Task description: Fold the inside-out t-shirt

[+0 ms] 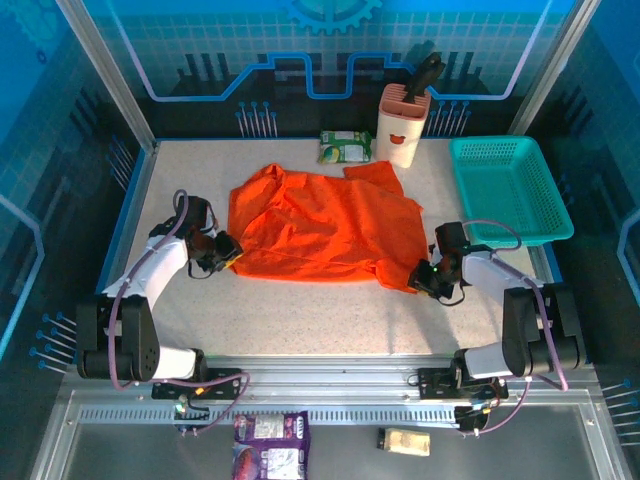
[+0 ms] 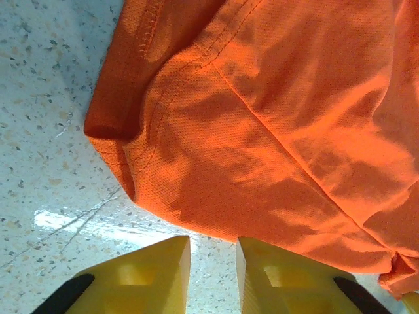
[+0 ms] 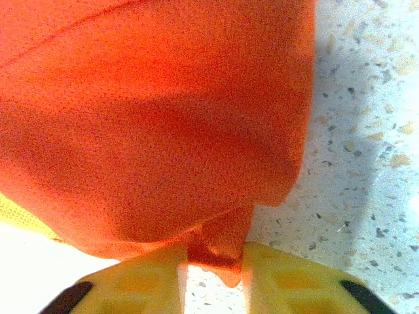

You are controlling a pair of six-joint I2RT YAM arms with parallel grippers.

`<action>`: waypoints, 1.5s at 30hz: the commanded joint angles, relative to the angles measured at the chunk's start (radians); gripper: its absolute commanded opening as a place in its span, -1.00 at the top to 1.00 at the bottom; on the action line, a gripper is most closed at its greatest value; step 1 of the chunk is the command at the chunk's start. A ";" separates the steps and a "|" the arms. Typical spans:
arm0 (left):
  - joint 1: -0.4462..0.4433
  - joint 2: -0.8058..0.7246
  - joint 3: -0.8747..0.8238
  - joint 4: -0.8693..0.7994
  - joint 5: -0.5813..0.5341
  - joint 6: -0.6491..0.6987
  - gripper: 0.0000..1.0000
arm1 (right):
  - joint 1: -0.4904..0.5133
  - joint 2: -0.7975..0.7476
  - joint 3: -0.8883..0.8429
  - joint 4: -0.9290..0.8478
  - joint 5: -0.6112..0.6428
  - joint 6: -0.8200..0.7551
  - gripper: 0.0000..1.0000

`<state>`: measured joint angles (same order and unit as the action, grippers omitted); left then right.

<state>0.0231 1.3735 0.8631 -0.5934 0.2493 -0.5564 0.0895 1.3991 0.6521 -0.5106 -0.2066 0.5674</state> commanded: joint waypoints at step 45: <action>-0.055 0.519 0.389 -0.062 0.037 0.374 0.09 | -0.126 -0.079 0.037 -0.082 -0.045 -0.079 1.00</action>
<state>-0.0238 1.9350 1.2705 -0.6487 0.2401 -0.1833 -0.0162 1.3342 0.6628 -0.5594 -0.2440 0.5076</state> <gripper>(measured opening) 0.455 0.063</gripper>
